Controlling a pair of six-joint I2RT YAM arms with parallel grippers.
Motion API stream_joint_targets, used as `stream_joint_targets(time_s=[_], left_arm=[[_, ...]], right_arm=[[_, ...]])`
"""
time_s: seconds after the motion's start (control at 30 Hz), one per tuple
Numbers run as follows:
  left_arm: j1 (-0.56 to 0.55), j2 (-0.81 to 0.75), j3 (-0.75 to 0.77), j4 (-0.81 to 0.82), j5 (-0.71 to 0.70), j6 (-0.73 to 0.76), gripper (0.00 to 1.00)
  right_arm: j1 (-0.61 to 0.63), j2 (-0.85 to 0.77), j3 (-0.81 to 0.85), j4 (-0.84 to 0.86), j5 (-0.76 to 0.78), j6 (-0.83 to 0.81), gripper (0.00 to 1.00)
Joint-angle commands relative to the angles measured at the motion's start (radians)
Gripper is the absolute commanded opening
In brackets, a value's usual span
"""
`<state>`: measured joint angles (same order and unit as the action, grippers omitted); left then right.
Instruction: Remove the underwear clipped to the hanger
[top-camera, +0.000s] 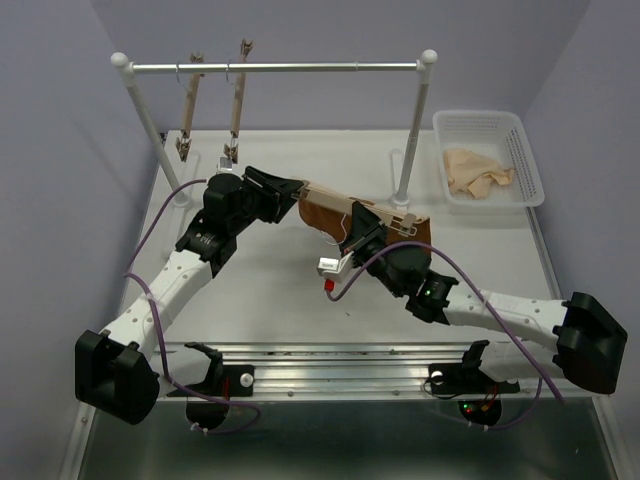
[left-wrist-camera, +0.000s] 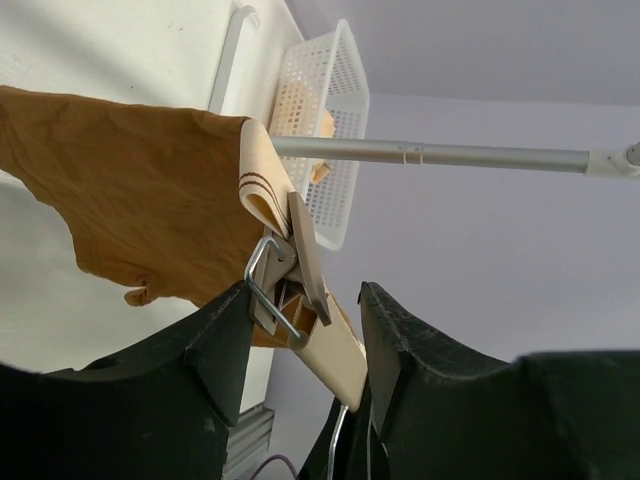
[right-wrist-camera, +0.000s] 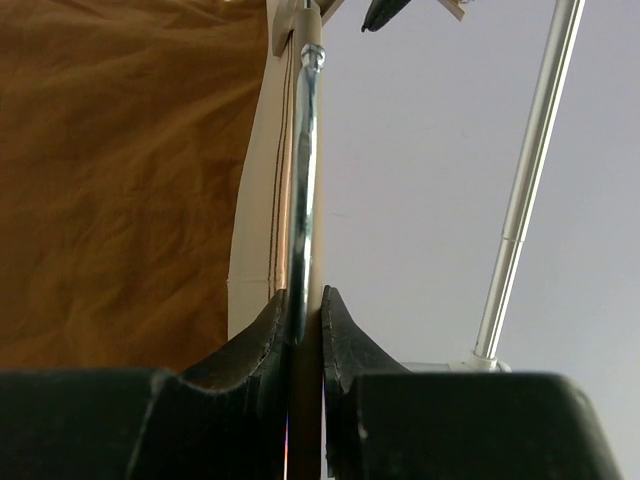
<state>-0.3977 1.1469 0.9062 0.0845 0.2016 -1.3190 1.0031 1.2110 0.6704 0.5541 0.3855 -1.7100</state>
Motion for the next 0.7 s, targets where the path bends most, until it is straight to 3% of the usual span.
stream_joint_targets(time_s=[0.0, 0.13, 0.23, 0.33, 0.43, 0.67], left_arm=[[-0.001, -0.036, 0.043, 0.023, 0.004, 0.014, 0.55], [-0.001, -0.039, 0.043, 0.017, 0.001, 0.015, 0.53], [0.000, -0.033, 0.046, 0.017, 0.008, 0.017, 0.36], [0.000, -0.030, 0.049, 0.014, 0.012, 0.020, 0.30], [-0.001, -0.036, 0.046, 0.000, 0.004, 0.017, 0.02], [-0.001, -0.062, 0.039, -0.011, -0.011, 0.030, 0.00]], right_arm=[[0.009, 0.007, 0.012, 0.075, 0.026, -0.023, 0.01], [0.009, 0.004, 0.011, 0.070, 0.029, -0.020, 0.01], [0.009, 0.007, 0.014, 0.069, 0.032, -0.019, 0.01], [0.009, 0.004, 0.014, 0.055, 0.032, -0.013, 0.01], [0.009, 0.007, 0.014, 0.050, 0.033, -0.007, 0.01], [0.009, 0.004, 0.023, 0.032, 0.030, 0.022, 0.01]])
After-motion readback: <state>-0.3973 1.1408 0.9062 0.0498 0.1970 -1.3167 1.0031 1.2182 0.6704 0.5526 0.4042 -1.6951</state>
